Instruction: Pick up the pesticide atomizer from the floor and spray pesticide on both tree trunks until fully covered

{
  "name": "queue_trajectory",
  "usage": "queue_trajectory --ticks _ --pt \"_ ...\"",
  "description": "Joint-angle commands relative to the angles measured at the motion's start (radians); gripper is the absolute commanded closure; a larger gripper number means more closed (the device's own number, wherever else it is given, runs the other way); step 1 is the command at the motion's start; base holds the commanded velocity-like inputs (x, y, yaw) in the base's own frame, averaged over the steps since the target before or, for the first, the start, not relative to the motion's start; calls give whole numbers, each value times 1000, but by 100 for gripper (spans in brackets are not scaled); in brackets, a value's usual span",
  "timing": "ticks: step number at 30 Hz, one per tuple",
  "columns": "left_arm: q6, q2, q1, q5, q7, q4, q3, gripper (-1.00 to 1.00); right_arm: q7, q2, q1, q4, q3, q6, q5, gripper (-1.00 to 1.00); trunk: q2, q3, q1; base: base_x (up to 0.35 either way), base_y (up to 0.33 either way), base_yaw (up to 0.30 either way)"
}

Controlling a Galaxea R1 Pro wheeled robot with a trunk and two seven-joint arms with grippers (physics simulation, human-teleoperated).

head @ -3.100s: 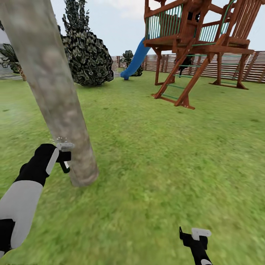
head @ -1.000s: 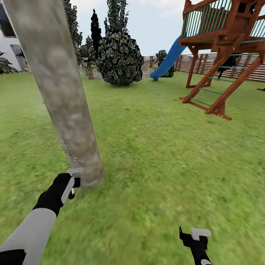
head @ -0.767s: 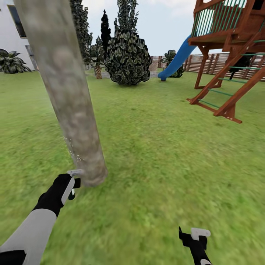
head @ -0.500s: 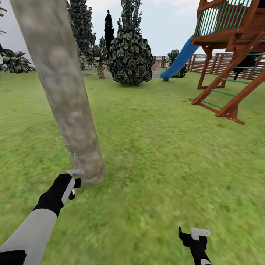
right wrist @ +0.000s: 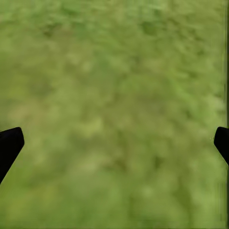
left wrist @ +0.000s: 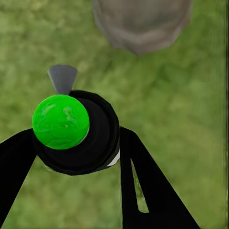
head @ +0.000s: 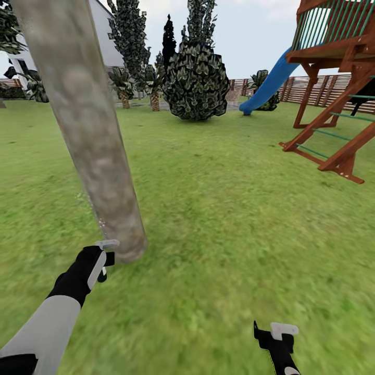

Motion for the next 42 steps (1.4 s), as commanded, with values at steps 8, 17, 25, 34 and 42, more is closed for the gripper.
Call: queue_trajectory --ticks 8,17,25,34,42 --pt "4 0 0 10 8 -1 0 100 -1 0 -1 -1 8 -3 -11 -100 0 -1 0 170 -234 5" --pt "-18 -4 1 12 -5 -18 -3 100 -1 0 0 0 8 -3 -10 -100 0 -1 0 52 -104 264" --pt "-10 148 -123 1 -221 -3 -12 100 -1 0 -1 0 8 -3 -10 -100 0 -1 0 0 0 77" --pt "42 200 -135 20 -295 -15 -76 100 -1 0 -1 0 8 -3 -10 -100 0 -1 0 0 0 0" --pt "123 132 -173 14 -360 -60 -81 100 -1 0 0 0 8 -3 -10 -100 0 -1 0 0 0 0"
